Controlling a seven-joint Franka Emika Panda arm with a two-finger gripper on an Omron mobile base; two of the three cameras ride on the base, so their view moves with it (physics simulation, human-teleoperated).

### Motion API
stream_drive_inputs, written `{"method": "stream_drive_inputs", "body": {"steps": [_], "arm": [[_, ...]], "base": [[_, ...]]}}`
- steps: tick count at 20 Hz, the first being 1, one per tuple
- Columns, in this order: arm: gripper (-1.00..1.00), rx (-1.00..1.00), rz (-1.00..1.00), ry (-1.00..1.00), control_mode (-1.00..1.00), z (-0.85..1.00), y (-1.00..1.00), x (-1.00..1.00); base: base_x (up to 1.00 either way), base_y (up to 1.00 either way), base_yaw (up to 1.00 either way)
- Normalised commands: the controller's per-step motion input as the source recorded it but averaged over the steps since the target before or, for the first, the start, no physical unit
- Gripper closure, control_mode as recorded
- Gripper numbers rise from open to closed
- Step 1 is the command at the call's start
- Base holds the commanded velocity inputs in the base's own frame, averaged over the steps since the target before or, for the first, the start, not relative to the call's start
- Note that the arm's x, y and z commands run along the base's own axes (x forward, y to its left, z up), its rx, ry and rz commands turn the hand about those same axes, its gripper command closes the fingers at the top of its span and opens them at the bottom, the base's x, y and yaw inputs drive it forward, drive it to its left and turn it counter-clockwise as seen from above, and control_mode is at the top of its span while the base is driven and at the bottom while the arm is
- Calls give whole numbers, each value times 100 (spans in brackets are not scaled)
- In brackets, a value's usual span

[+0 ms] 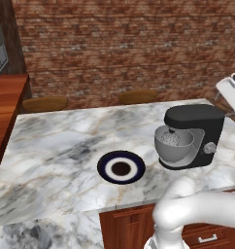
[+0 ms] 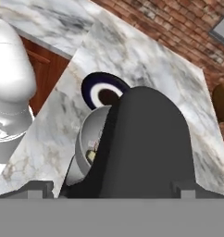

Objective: Add butter and sugar cubes to the stand mixer bowl and then turn on the stand mixer to begin making frosting.

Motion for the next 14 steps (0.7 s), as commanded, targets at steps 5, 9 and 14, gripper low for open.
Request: {"method": "stream_drive_inputs", "body": {"steps": [5, 9, 14], "arm": [[-100, -4, 13, -28, -100, 19, 3, -81], [-100, -9, 8, -1, -100, -28, -2, -39], [-100, -11, 21, -20, -100, -30, -13, -27]], "base": [[0, 0, 0], [0, 0, 0], [0, 0, 0]]}}
